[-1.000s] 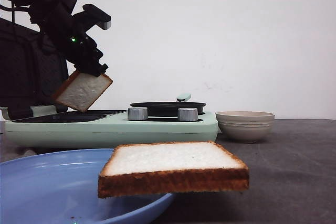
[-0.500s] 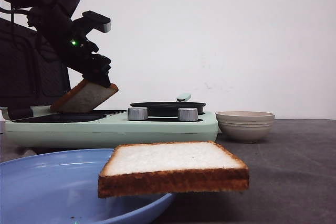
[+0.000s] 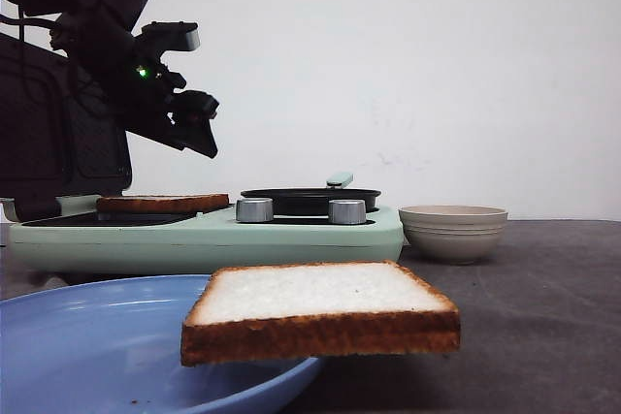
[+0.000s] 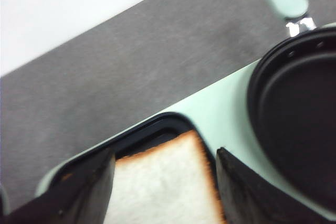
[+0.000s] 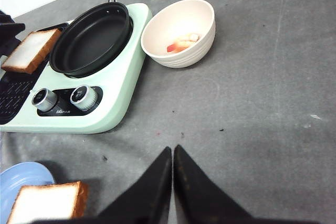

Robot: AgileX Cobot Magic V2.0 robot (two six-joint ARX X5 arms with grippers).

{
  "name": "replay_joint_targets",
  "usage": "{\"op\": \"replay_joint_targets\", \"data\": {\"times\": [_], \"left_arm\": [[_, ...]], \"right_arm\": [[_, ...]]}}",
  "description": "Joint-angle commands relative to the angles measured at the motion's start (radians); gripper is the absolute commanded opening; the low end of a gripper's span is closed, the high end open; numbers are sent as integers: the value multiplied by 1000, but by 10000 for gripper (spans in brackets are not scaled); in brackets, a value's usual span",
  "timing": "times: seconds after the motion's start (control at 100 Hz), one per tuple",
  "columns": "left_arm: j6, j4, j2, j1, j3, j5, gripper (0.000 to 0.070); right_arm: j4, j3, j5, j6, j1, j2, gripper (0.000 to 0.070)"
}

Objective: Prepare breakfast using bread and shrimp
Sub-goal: 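Lower the bread onto the sandwich plate and open the left gripper, then grasp the remaining bread slice on the blue plate with the right gripper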

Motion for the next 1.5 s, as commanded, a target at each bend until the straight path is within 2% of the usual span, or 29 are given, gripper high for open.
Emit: {"op": "replay_joint_targets", "data": {"times": [0.0,0.19,0.36,0.5,0.67,0.73,0.8,0.89,0.99,1.23,1.36,1.49], "left_arm": [[-72,11,-23,-3,27,26,325],[-148,-10,-157,-2,27,72,324],[-216,-57,-312,0,27,77,322],[-218,-160,-436,15,26,109,313],[-235,-345,-557,48,25,125,311],[-238,-397,-592,68,21,151,311],[-240,-426,-636,92,2,188,311],[-255,-411,-705,120,-53,226,311],[-293,-351,-789,139,-159,255,311],[-374,-218,-1019,143,-475,254,313],[-406,-199,-1126,143,-578,253,313],[-413,-222,-1202,143,-632,247,314]], "right_arm": [[7,16,2,-11,3,3,0],[7,16,2,-12,3,3,0],[6,16,-6,-11,3,3,0],[-11,16,-52,-10,3,3,0],[-33,17,-114,17,3,3,0],[-34,16,-136,36,3,3,29],[-34,16,-160,50,3,3,115],[-38,16,-187,58,3,5,200],[-39,16,-233,78,3,18,204],[-44,9,-343,122,33,127,226],[13,-23,-370,158,112,226,277],[143,-53,-368,235,219,333,279]]}}
